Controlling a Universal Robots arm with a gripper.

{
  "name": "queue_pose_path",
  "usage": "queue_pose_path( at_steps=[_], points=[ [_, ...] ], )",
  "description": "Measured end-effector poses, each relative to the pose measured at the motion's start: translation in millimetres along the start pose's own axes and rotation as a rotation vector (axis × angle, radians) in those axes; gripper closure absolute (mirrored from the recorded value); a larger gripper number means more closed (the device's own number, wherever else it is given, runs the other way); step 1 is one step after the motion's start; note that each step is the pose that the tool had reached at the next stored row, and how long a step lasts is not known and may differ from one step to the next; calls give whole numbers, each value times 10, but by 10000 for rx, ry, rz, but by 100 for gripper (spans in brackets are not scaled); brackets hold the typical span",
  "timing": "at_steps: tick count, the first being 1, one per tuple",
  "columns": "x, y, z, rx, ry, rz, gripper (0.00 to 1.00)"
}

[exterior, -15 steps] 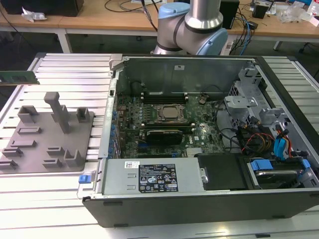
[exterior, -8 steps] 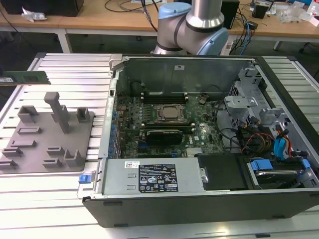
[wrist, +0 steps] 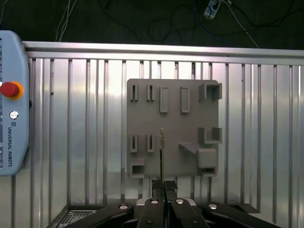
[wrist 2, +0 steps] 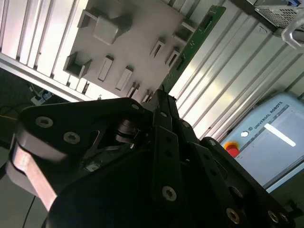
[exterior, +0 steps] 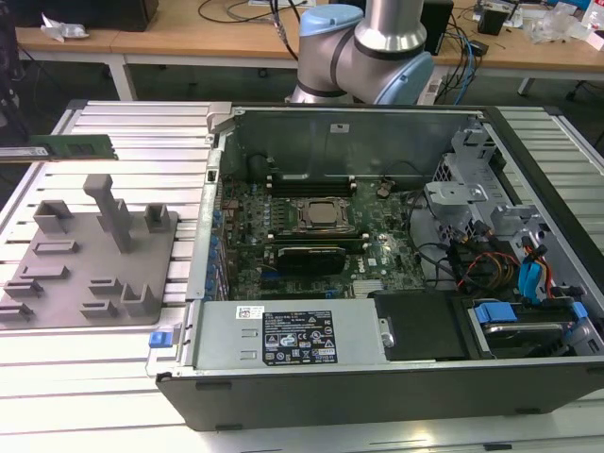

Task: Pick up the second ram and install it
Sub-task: 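Pick up the second ram and move it above second insertion slot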

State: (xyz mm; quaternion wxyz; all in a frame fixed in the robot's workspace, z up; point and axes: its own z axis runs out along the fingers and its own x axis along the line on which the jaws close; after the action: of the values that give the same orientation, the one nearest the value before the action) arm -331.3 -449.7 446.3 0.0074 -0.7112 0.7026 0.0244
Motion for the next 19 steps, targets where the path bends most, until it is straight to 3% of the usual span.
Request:
queue_pose_path(
  at_steps=[10,16,19],
  points=[
    [3,-255,-6,-1,1,0,91],
    [5,-454,-7,-2,1,0,91],
    [7,-593,-7,-3,1,1,91]
  ],
)
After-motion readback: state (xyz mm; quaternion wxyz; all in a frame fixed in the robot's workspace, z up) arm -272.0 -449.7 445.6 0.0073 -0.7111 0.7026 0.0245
